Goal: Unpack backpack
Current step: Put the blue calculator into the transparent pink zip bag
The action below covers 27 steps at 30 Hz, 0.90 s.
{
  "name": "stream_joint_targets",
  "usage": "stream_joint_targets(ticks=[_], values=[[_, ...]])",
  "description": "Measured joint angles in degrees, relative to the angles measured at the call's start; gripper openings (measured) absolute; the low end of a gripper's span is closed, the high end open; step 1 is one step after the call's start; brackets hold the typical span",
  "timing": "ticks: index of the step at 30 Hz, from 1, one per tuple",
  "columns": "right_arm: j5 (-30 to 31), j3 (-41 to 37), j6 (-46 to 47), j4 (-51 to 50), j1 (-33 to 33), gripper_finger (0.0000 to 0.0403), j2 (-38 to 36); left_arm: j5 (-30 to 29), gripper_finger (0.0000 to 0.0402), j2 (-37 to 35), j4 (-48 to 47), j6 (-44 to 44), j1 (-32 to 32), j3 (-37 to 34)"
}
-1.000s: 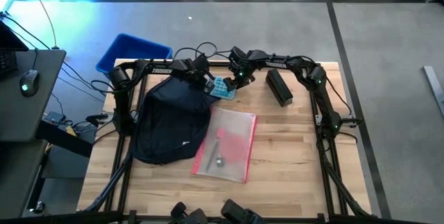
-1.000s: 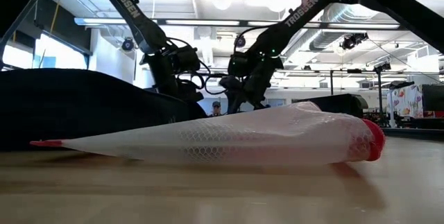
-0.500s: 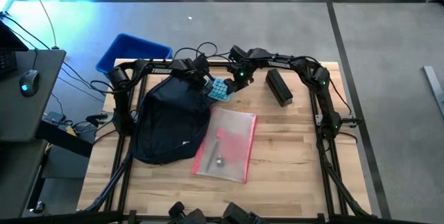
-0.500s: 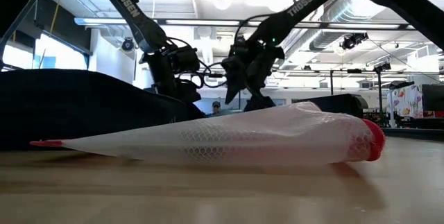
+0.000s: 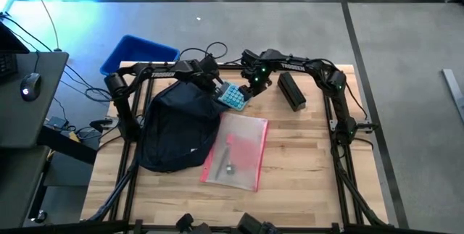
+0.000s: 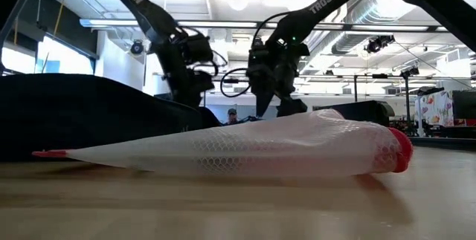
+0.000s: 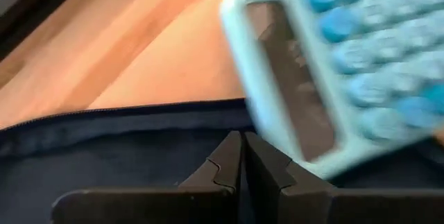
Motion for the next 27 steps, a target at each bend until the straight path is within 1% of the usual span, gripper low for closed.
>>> stream_joint_targets(ticks=[2,5,7,10,12,14,19,23,26,27], values=[[2.58,0.00,-0.03,1.82,-0.23,0.0275,0.00,3.74,0.0000,-0.53,-0.34,0.29,-0.72,0.04],[2.88,0.00,0.93,5.64,-1.01,0.0275,0.12,9.00,0.0000,0.01,-0.32,0.44,-1.86,0.02],[3.08,0.00,2.00,7.47,-1.71,0.0275,0.29,9.96,0.0000,1.12,-0.22,0.45,-2.50,0.02],[3.61,-0.03,2.63,8.86,-2.51,0.0275,0.95,8.57,0.0000,3.32,-0.21,0.32,-2.81,-0.02],[4.98,-0.04,2.61,8.81,-2.63,0.0275,1.33,7.91,0.0000,4.67,0.81,-0.27,-2.72,-0.02],[4.98,-0.07,2.64,8.55,-2.46,0.0275,1.42,7.02,0.0000,5.97,1.27,-0.50,-2.43,-0.02],[4.60,-0.07,2.79,8.97,-1.32,0.0275,1.46,6.94,0.0000,7.72,2.54,0.06,-2.00,-0.13],[4.90,-0.07,3.98,8.90,-0.53,0.0275,1.78,6.13,0.0000,6.94,1.88,-0.08,-2.04,-0.20],[5.20,-0.09,5.70,9.01,-0.60,0.0275,1.81,4.28,0.0000,3.81,-0.89,-1.98,-2.20,-0.67],[5.20,-0.09,5.91,9.05,-0.64,0.0275,1.81,4.29,0.0000,2.39,-0.36,-2.64,-2.36,-0.67]])
